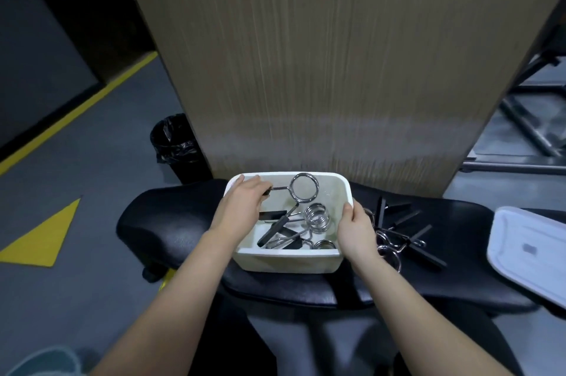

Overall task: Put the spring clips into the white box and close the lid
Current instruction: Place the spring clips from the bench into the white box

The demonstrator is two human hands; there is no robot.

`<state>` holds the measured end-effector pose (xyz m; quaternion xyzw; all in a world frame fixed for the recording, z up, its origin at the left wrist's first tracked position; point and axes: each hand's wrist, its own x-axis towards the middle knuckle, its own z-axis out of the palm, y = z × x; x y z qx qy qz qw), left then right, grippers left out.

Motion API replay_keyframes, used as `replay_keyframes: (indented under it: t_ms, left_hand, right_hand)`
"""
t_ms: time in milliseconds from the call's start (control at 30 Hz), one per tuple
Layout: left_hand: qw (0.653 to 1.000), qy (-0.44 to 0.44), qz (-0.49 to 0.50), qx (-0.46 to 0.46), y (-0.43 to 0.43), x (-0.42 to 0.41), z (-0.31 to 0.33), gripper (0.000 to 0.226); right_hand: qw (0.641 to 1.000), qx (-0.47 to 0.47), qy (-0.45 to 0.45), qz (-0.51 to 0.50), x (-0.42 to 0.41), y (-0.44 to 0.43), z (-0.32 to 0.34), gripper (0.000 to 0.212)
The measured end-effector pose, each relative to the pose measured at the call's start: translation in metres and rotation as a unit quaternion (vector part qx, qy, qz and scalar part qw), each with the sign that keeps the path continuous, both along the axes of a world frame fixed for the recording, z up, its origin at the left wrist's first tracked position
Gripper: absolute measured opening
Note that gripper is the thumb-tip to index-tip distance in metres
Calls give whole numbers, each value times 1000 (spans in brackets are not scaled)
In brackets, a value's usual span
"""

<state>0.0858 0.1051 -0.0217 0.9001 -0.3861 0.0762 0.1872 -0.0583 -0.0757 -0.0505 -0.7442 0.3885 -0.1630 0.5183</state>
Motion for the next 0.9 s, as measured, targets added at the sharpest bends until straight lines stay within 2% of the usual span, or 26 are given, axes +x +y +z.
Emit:
replay_keyframes:
  t_ms: [67,133,167,233,300,367,433,467,533,600,700,800,900]
  left_hand:
    - [999,14,-22,45,-4,3,4,19]
    - [996,54,-5,73,-8,1,7,8]
    - [994,79,2,81,-10,-2,9,13]
    - [993,61,-15,101,-19,-3,5,31]
    - [990,72,-37,113,-27,-4,0,34]
    - [983,136,-37,121,-35,-8,-7,25]
    - [972,150,-43,175,-42,-10,-15,7]
    - [969,142,-44,195,-45,-9,-20,6]
    - [973,144,-50,175,-48,-9,-30,16]
    - [966,175,-41,185,-49,-9,-33,8]
    - [967,187,-17,171,-45,-3,-37,24]
    - [972,195,45,127,-41,1,-40,23]
    - [979,156,78,102,-43,-2,-35,17]
  right_hand:
    - [1000,-1,-3,0,2,-2,-1,40]
    - [1000,-7,-1,-3,4,-2,-3,39]
    - [1000,-7,-3,-2,4,-1,-4,39]
    - [1000,-6,-5,-2,4,-1,-6,39]
    - [1000,-9,-2,-3,5,-1,-7,38]
    - [1000,-13,0,-4,5,-1,-7,38]
    - [1000,-16,1,-4,5,-1,-7,39]
    - [1000,-16,-1,-4,4,-2,-7,39]
    - [1000,-18,-2,-5,4,-2,-6,38]
    - [1000,-20,3,-7,4,-1,-6,38]
    - [1000,-22,6,-11,5,0,-6,38]
    - [1000,-22,0,-15,6,1,-7,37]
    - [1000,-19,3,-15,5,2,-6,37]
